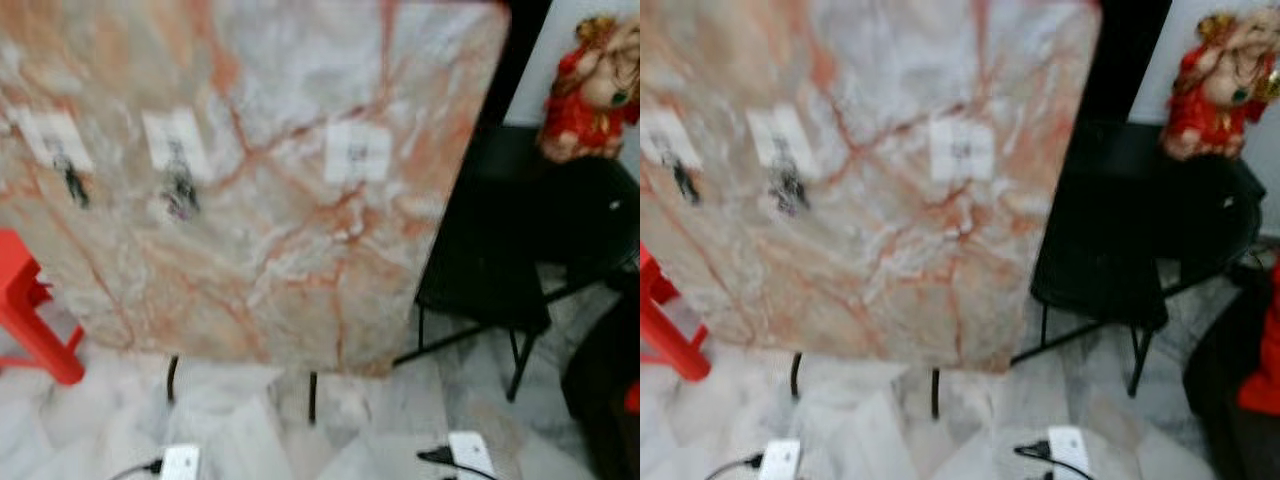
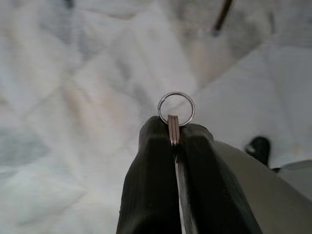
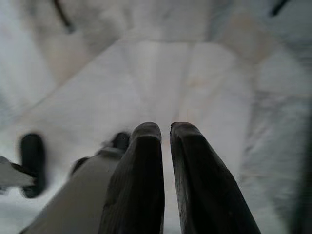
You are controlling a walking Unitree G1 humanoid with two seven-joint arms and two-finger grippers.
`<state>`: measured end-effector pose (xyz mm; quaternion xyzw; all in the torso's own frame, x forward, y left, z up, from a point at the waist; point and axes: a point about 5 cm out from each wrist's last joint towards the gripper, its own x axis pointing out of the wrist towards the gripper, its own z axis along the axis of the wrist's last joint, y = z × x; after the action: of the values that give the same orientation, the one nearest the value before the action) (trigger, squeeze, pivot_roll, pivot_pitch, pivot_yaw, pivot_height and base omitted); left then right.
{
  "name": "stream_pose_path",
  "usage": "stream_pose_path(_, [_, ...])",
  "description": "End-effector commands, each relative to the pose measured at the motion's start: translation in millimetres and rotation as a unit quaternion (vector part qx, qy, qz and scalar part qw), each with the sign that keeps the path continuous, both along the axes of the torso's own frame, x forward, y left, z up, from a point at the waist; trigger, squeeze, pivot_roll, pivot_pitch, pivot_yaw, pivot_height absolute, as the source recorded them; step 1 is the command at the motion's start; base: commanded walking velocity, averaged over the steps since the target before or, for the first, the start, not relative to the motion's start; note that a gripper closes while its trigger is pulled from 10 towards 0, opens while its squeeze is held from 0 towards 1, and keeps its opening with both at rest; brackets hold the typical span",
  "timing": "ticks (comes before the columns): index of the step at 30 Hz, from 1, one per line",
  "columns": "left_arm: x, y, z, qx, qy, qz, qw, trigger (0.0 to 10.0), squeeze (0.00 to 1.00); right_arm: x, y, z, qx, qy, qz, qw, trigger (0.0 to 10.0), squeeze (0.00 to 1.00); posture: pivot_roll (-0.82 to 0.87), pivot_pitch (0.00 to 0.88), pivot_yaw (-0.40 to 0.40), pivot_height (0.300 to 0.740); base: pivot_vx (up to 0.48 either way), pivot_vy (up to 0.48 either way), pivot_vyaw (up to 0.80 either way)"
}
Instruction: Hang keys on a hook
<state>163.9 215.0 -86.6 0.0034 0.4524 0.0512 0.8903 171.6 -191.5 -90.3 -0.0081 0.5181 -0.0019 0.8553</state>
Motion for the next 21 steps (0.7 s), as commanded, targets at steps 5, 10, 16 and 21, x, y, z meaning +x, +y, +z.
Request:
stream_pose_path(5, [-7.3, 8.7, -1.3, 0.011, 0.01, 0.0, 1.0, 10.0, 0.0, -0.5, 8.1, -1.2, 0.011, 0.001, 0.001, 1.0, 10.0, 0.0, 0.04, 0.0, -0.04, 0.74, 0.0, -0.48, 0.0])
stream_pose_path(10, [-7.2, 8.5, -1.2, 0.012, 0.01, -0.003, 1.0, 10.0, 0.0, -0.7, 8.2, -1.3, 0.011, 0.001, 0.0, 1.0, 10.0, 0.0, 0.04, 0.0, -0.038, 0.74, 0.0, -0.48, 0.0])
stream_pose_path(16, [-6.2, 8.9, -0.7, 0.014, 0.008, -0.003, 1.0, 10.0, 0.0, -0.3, 8.4, -1.2, 0.011, 0.001, 0.001, 1.0, 10.0, 0.0, 0.04, 0.0, -0.041, 0.74, 0.0, -0.48, 0.0])
stream_pose_path(21, [5.7, 9.9, 5.0, 0.027, -0.015, -0.003, 1.0, 10.0, 0.0, 0.5, 7.9, -0.7, 0.011, 0.0, 0.0, 1.0, 10.0, 0.0, 0.04, 0.0, -0.045, 0.74, 0.0, -0.096, 0.0])
